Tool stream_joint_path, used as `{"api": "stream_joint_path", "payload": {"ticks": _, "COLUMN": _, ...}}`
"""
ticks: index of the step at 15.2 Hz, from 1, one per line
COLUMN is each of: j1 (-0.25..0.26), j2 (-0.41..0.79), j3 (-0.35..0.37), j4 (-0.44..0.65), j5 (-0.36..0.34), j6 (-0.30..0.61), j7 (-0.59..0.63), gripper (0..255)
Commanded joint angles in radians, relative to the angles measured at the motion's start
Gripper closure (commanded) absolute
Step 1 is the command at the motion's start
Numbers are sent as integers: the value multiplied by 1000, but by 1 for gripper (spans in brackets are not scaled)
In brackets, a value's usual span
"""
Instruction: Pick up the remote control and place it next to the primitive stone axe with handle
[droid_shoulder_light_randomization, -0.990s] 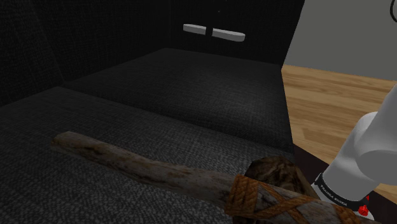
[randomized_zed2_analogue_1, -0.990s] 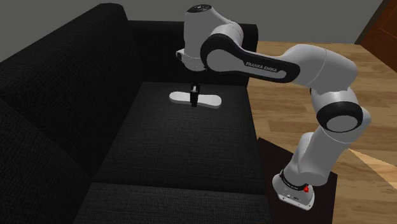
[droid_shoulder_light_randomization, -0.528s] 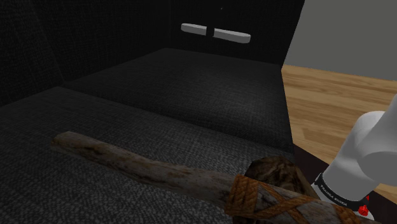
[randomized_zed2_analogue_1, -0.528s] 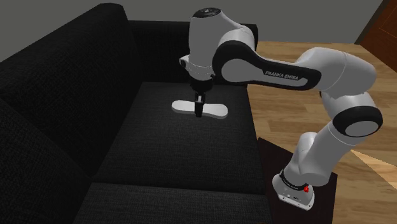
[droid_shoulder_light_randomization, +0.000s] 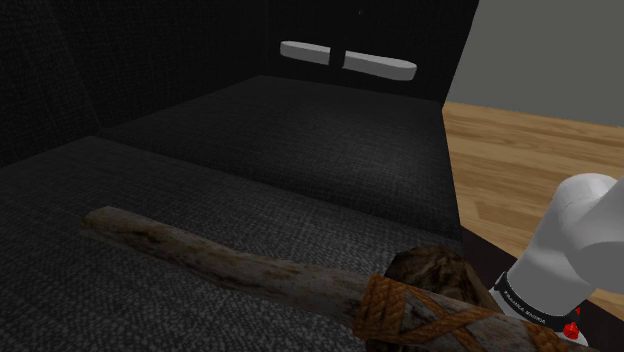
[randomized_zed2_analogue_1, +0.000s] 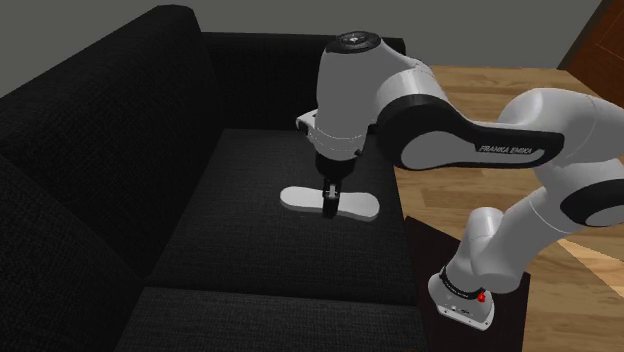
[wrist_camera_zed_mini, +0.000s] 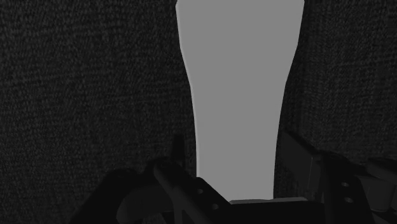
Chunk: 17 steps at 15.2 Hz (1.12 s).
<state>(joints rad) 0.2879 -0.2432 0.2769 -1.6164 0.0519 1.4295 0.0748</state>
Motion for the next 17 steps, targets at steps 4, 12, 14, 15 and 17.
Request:
{"api": "stream_joint_path", "payload": {"ticks": 4, "j1": 42, "j2": -47, "j3": 69, "j4": -37, "j5": 26, "j6": -4, "j7": 112, "gripper": 255}}
{"api": "stream_joint_path", "payload": {"ticks": 12, "j1": 60, "j2": -96, "j3": 91, "j4": -163, "j5": 47, "j6": 77, "j7": 143, "gripper": 255}}
{"api": "stream_joint_path", "payload": {"ticks": 14, "j1": 61, "j2": -106, "j3": 91, "j4": -200, "j5": 50, "j6": 104, "j7": 140, "gripper": 255}}
{"api": "stream_joint_path", "payload": {"ticks": 15, "j1": 62, "j2": -111, "j3": 91, "j4": -218, "j5": 52, "j6": 117, "j7": 139, "gripper": 255}}
{"api": "stream_joint_path", "payload": {"ticks": 17, "j1": 64, "j2": -120, "j3": 91, "j4": -254, "j5": 55, "j6": 144, "j7": 137, "gripper": 255}}
